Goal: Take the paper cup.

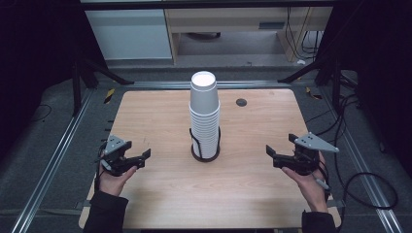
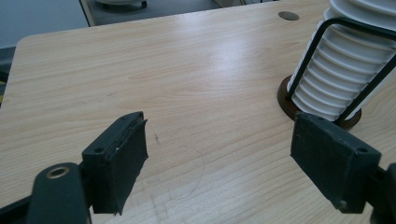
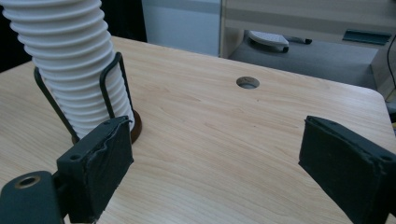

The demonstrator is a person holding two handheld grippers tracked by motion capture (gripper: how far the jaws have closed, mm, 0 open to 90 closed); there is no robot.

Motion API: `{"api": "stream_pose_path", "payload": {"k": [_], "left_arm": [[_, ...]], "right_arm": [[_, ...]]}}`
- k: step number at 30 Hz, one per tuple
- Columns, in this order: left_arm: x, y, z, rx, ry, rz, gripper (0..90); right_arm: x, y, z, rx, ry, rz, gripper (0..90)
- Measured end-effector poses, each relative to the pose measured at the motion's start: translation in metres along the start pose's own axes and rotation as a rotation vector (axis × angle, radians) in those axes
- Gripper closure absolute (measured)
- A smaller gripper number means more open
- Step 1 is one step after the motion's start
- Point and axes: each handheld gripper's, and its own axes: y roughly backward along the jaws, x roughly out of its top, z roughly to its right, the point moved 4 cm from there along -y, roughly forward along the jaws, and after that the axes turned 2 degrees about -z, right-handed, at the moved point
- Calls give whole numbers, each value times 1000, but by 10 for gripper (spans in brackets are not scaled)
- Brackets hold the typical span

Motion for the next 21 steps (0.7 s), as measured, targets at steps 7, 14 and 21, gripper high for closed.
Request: {"api": "stream_pose_path", "payload": {"k": [7, 14, 21], "left_arm": [[-3, -2, 2, -15, -5, -10, 176], [-6, -5, 4, -18, -17, -17, 165], [-10, -9, -3, -3, -6, -38, 153]], "right_arm": [[7, 1, -9, 44, -9, 14, 97], [37, 4, -31, 78, 25, 61, 90], [84, -7, -57, 160, 32, 134, 79]]}}
